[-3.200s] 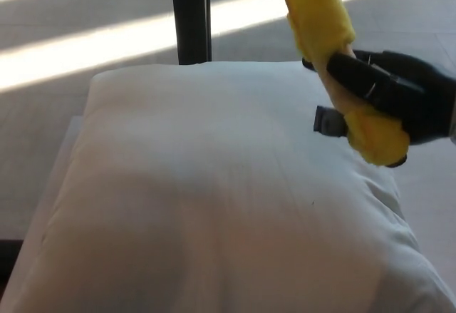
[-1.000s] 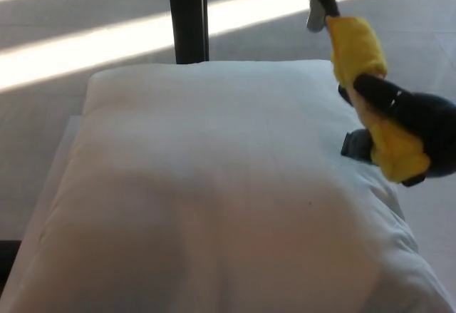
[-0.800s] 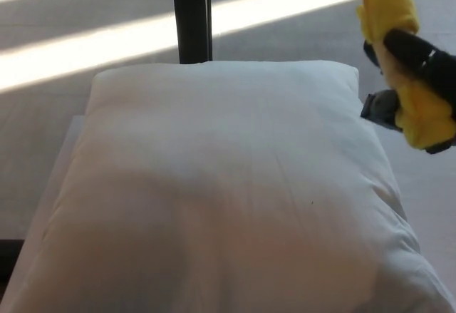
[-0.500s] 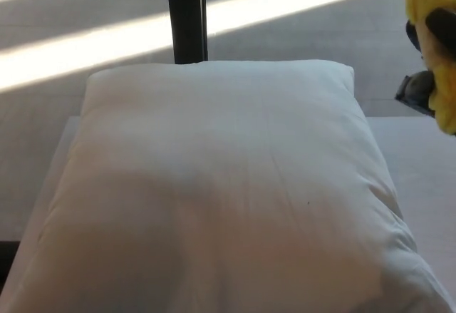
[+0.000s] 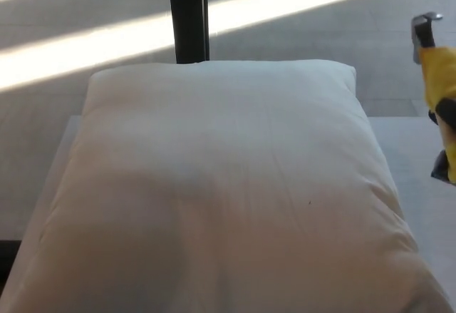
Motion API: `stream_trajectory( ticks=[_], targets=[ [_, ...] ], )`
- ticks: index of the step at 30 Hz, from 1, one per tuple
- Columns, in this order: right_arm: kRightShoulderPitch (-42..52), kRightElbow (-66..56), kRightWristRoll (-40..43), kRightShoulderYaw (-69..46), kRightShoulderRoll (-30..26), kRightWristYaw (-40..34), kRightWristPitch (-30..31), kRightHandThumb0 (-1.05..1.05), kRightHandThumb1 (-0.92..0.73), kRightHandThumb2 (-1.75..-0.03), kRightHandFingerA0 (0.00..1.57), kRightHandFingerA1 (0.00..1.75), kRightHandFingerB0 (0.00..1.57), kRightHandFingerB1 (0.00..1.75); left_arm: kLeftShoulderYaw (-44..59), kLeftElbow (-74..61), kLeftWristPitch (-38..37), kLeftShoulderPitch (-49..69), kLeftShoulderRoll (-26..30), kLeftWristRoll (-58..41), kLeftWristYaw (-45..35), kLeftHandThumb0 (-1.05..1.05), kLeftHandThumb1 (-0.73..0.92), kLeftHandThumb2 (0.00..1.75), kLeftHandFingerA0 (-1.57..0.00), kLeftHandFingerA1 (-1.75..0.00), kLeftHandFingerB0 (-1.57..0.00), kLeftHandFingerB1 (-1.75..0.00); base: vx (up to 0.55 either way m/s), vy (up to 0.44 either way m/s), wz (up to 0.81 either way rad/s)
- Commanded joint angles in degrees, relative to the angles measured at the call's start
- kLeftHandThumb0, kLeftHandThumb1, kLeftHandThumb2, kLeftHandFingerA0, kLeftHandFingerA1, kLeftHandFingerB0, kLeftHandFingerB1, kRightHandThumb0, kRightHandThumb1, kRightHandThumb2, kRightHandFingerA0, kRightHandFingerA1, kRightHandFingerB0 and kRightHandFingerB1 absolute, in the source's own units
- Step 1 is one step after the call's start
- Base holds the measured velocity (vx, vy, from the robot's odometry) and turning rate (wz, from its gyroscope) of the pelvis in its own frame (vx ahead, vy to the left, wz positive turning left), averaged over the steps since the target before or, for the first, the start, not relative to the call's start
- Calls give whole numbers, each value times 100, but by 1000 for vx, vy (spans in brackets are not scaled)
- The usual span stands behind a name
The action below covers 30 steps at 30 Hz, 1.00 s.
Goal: A hammer is kept on the right hand side and a pillow is kept on the left hand side on the desk infront of the robot and the robot uses its right hand to pick up the hammer and makes a downward swinging motion to hit the pillow
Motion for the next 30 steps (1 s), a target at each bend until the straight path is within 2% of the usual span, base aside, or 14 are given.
stream_trajectory(
  ticks=[1, 4, 6, 10, 11, 13, 17, 18, 20, 22, 23, 24, 29, 30],
  targets=[
    [1151, -178, -1272, 1351, -820, -89, -3017, -18, -66, -104, 92, 175, 68, 171, -16, 4, -72, 60, 193, 19, -4, -70, 62, 102, -53, -65, -36, -57, 0, 0, 0],
    [1432, -201, -1475, 1617, -932, -33, -3567, -15, -59, -115, 94, 175, 71, 174, 79, 7, -31, 27, 167, -85, 9, -69, 78, 64, -57, -56, -39, -48, 0, 0, 0],
    [1650, -108, -2023, 2207, -1136, -293, -4209, -18, -56, -116, 90, 175, 76, 161, 102, 12, 42, 32, 175, -115, -19, -69, 61, 100, -53, -66, -36, -58, 0, 0, 0],
    [1969, 300, -2997, 3131, -1505, -1031, -5271, -20, -66, -84, 84, 170, 73, 135, 16, 13, -50, 63, 188, -12, 24, -69, 63, 101, -54, -64, -36, -56, 0, 0, 0],
    [2032, 408, -3240, 3392, -1614, -1213, -5438, -19, -68, -79, 82, 173, 72, 141, 18, 26, -66, 67, 191, -8, 26, -69, 78, 64, -58, -55, -39, -46, 0, 0, 0],
    [2130, 541, -3387, 3578, -1708, -1315, -5658, -13, -67, -86, 98, 172, 72, 135, 140, 54, 23, 43, 181, -141, -14, -68, 78, 64, -60, -56, -41, -46, 0, 0, 0],
    [2223, 647, -3628, 3928, -1880, -1469, -5796, -18, -69, -80, 99, 170, 71, 126, 118, 28, 3, 68, 161, -128, -44, -68, 61, 100, -52, -65, -36, -57, 0, 0, 0],
    [2236, 674, -3706, 4059, -1890, -1523, -5706, -25, -71, -78, 86, 170, 71, 132, 95, 20, -46, 76, 151, -94, 33, -68, 79, 63, -64, -58, -43, -47, 0, 0, 0],
    [2285, 665, -3778, 4191, -1909, -1585, -5753, -23, -75, -68, 86, 172, 70, 141, 193, 27, 77, 48, 138, -206, 38, -68, 60, 99, -60, -68, -39, -58, 0, 0, 0],
    [2282, 677, -3810, 4333, -1865, -1578, -5590, -27, -70, -67, 84, 159, 78, 91, 157, 29, 35, 64, 146, -169, -14, -68, 60, 100, -55, -66, -38, -58, 0, 0, 0],
    [2295, 719, -3940, 4500, -1895, -1674, -5637, -25, -68, -62, 89, 152, 79, 67, 146, 29, 28, 65, 150, -157, -24, -68, 79, 63, -60, -57, -42, -47, 0, 0, 0],
    [2334, 790, -4083, 4683, -1921, -1821, -5798, -23, -67, -66, 90, 152, 82, 71, 135, 22, 16, 66, 150, -146, -23, -68, 60, 100, -55, -65, -38, -58, 0, 0, 0],
    [2291, 1055, -4416, 5240, -2040, -1986, -5966, -30, -67, -67, 86, 158, 83, 80, 136, 15, 8, 63, 119, -151, -6, -68, 60, 100, -55, -66, -37, -58, 0, 0, 0],
    [2274, 1133, -4406, 5340, -2005, -1915, -5934, -29, -68, -61, 83, 155, 80, 70, 134, 19, 6, 67, 125, -152, -57, -68, 79, 63, -57, -58, -40, -48, 0, 0, 0]
  ],
)
